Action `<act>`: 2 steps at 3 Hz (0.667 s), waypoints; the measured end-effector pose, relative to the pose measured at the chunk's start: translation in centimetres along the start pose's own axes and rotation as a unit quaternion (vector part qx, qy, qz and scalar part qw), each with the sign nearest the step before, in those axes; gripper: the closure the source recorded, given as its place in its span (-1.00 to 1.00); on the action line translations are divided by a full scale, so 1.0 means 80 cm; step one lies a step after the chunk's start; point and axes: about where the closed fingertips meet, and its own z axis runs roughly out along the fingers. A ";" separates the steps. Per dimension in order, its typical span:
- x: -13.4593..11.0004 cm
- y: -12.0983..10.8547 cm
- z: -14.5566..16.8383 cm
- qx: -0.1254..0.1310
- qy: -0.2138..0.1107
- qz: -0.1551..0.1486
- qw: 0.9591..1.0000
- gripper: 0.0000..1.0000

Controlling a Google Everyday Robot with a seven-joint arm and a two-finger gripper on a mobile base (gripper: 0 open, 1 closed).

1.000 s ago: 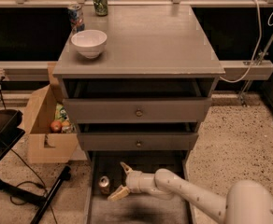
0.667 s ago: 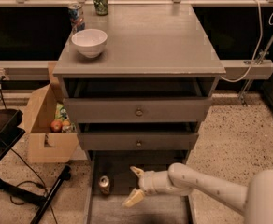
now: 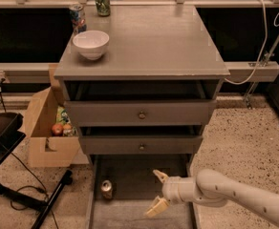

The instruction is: Place orange can into bottom drawer

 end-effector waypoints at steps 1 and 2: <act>0.015 0.009 -0.017 0.026 0.009 0.008 1.000 -1.00; 0.011 -0.003 -0.047 0.049 0.025 0.031 0.998 -1.00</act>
Offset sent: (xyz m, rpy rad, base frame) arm 0.0085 -0.0624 0.0402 -0.1105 -0.0177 -0.1846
